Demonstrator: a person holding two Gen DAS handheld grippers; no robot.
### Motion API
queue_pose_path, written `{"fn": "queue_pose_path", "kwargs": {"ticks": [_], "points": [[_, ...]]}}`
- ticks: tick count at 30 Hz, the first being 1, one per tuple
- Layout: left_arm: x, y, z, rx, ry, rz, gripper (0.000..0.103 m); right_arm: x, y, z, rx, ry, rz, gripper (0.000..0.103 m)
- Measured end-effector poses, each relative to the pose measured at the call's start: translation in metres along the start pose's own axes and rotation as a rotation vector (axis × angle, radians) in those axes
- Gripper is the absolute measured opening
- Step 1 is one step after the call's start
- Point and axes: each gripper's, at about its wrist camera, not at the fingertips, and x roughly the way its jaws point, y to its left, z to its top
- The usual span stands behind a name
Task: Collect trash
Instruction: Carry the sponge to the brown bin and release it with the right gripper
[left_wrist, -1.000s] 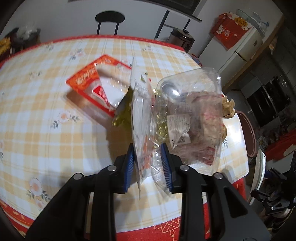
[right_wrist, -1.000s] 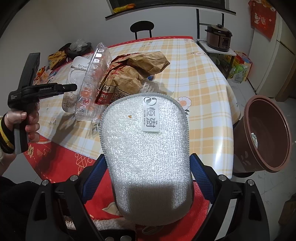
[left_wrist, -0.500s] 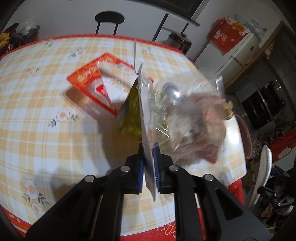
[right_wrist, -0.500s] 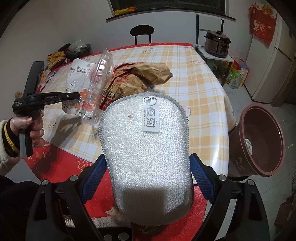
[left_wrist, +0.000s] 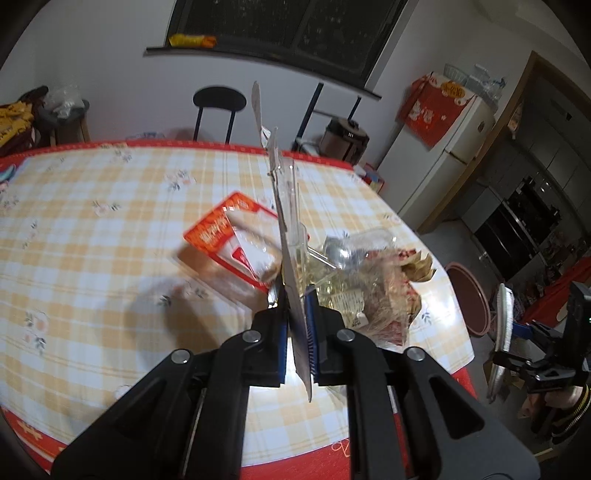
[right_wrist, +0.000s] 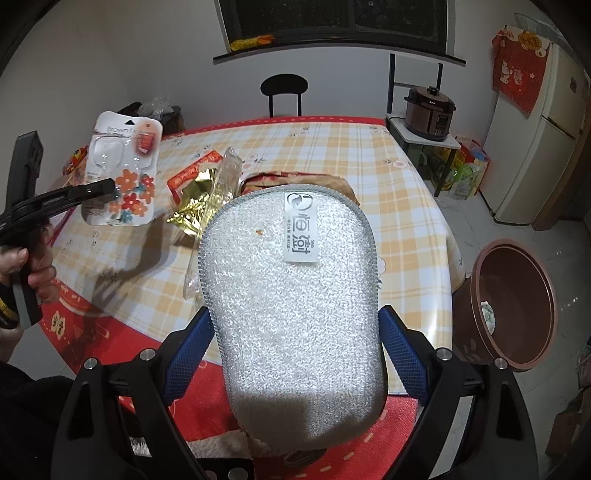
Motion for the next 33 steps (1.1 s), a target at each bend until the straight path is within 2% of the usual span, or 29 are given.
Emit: {"fn": "queue_pose_path", "kwargs": {"ticks": [7, 14, 25, 33], "points": [[-0.031, -0.013, 0.01, 0.023, -0.062, -0.017, 0.013, -0.008, -0.017, 0.0, 0.032, -0.037, -0.009, 0.088], [-0.038, -0.049, 0.012, 0.027, -0.087, -0.021, 0.013, -0.021, -0.071, 0.006, 0.09, -0.083, -0.034, 0.088], [-0.024, -0.128, 0.012, 0.011, -0.101, 0.008, 0.013, -0.046, -0.21, -0.003, 0.232, -0.136, -0.119, 0.088], [-0.008, -0.184, 0.01, 0.004, -0.102, 0.047, 0.013, -0.04, -0.297, -0.003, 0.292, -0.145, -0.156, 0.088]]}}
